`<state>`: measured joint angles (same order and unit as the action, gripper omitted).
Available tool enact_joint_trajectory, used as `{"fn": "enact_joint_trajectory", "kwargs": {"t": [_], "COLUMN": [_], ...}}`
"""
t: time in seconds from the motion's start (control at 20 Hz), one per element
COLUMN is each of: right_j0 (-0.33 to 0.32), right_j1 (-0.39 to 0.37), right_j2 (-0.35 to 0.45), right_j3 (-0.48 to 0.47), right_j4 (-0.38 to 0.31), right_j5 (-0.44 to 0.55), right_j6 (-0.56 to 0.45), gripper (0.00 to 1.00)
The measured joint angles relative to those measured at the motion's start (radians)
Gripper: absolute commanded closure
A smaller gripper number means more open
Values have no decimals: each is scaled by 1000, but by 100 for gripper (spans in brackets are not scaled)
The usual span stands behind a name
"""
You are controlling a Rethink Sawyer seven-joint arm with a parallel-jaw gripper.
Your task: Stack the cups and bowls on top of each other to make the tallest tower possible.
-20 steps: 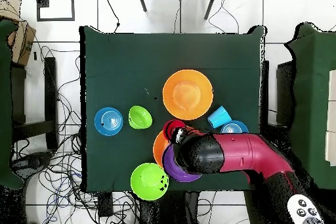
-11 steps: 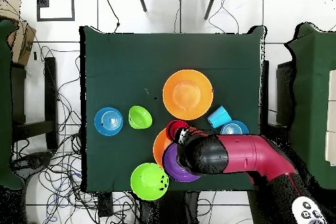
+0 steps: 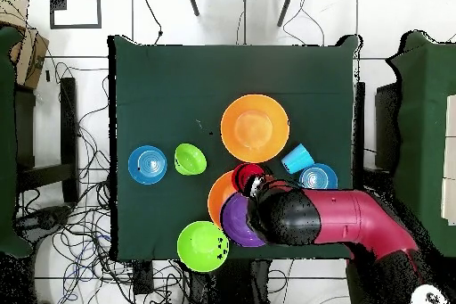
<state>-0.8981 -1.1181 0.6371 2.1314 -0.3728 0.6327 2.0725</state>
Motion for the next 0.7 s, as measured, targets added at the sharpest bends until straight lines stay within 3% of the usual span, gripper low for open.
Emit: {"fn": "enact_joint_trajectory", "kwargs": {"t": [0.7], "right_j0": [-35], "right_j1": [-53], "right_j2": [19], "right_j3": [90], "right_j4": [-1], "right_j5": [0], "right_j6": [0], "gripper": [100]}}
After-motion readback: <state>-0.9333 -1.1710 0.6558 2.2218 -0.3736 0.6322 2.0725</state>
